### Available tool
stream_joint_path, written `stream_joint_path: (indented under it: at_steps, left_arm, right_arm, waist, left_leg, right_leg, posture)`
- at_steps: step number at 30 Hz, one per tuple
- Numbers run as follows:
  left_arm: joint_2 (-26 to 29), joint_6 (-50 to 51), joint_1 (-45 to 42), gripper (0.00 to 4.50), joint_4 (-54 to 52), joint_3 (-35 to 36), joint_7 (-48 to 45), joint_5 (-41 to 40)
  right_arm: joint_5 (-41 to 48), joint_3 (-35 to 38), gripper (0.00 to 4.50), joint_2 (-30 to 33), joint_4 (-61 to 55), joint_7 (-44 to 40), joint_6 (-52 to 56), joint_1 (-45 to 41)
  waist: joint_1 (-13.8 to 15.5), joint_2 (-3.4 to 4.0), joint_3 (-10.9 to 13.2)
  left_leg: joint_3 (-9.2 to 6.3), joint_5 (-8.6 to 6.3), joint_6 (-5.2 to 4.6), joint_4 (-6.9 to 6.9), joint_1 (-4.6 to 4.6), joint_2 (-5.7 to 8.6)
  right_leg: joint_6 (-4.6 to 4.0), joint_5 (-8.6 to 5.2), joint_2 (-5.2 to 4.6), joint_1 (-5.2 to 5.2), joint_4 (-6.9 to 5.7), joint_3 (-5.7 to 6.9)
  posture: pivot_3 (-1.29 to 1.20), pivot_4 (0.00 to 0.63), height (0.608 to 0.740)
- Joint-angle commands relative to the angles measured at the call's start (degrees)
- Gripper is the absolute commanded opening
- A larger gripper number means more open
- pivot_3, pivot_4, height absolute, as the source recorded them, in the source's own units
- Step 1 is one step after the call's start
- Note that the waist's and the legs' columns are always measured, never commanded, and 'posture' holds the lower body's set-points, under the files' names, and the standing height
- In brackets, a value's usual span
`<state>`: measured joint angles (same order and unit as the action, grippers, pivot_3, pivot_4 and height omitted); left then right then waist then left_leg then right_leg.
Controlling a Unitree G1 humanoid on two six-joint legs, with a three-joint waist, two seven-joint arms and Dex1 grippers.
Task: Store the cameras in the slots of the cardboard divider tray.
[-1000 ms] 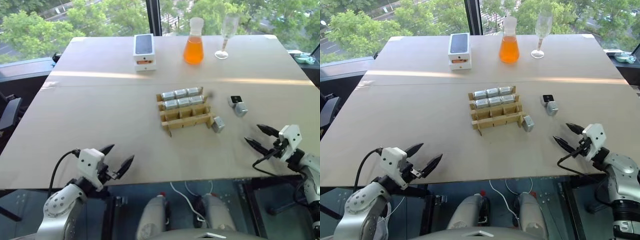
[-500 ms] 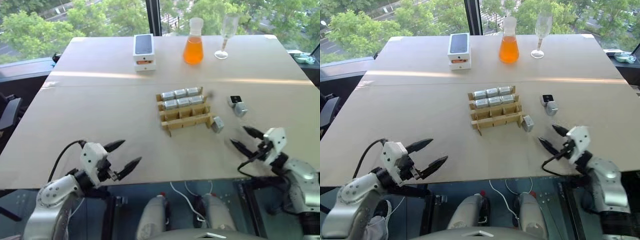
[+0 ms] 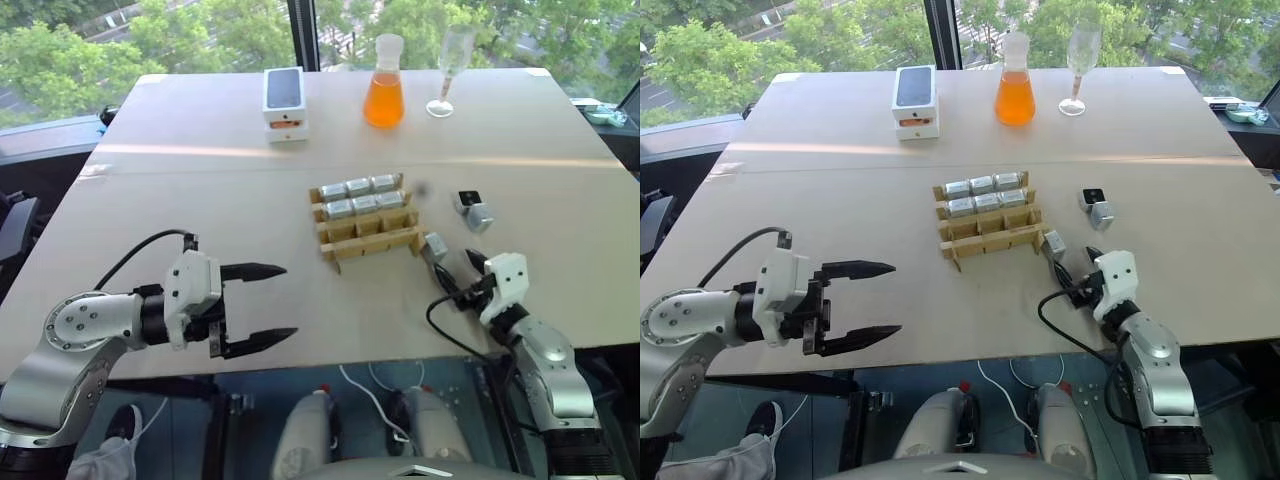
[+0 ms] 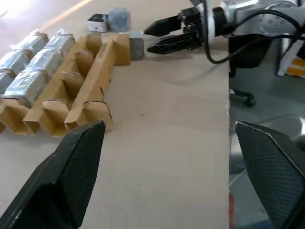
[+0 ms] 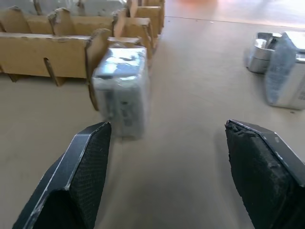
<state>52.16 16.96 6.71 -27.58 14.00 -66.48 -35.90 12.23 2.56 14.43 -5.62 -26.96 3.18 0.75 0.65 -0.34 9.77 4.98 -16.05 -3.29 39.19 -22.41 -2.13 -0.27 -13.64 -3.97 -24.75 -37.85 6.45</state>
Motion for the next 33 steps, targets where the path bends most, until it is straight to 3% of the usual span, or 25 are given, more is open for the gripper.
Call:
stream_joint_path:
  at_steps: [1,16,28,31,33]
  left_arm:
    - [0.27,-0.51,-0.98,4.5,0.32,-0.24,-0.71,0.67]
    - [-1.5,-1.63,-0.44,4.5,1.36,0.32,0.34,2.26]
    - [-1.94,0.59,-1.47,4.5,-0.06,1.89,0.42,-2.0]
    - [-1.54,1.62,-1.2,4.5,-0.27,2.1,-0.42,-3.41]
    - [-1.52,1.66,-0.88,4.5,-0.44,2.06,-0.5,-3.33]
  right_arm:
    - [0.1,0.18,3.77,-0.28,-1.19,0.94,-0.65,-1.23]
    - [0.79,-1.61,3.77,-0.94,-1.45,-1.21,-1.7,-0.68]
    - [2.54,-1.42,3.77,-2.91,-0.92,-0.34,-1.24,-2.39]
    - [3.04,-2.01,2.95,-3.23,-1.43,-0.97,-1.52,-2.27]
    - [2.73,-2.28,2.05,-3.22,-1.34,-0.96,-1.67,-2.02]
  waist:
    - [0.04,0.0,0.0]
    - [0.02,0.0,0.0]
    - [0.06,0.0,0.0]
    - [0.03,0.0,0.0]
    - [0.03,0.0,0.0]
  left_leg:
    - [0.0,0.0,0.01,0.0,-0.01,0.0]
    - [-0.01,0.0,0.01,0.0,0.0,0.0]
    - [-0.01,0.01,0.01,0.0,0.0,0.0]
    - [0.0,0.01,0.02,0.0,-0.01,0.0]
    - [0.0,0.01,0.02,0.0,-0.01,0.0]
  right_leg:
    - [-0.01,0.01,0.0,0.0,0.01,0.0]
    - [-0.04,0.02,0.01,0.0,-0.01,-0.01]
    - [-0.08,0.05,0.0,0.0,-0.01,-0.01]
    - [-0.15,0.09,0.0,0.0,0.0,-0.02]
    - [-0.14,0.09,0.0,0.0,0.0,-0.02]
  posture:
    - [0.0,0.15,0.74]
    - [0.0,0.15,0.74]
    - [0.0,0.15,0.74]
    - [0.0,0.15,0.74]
    - [0.0,0.15,0.74]
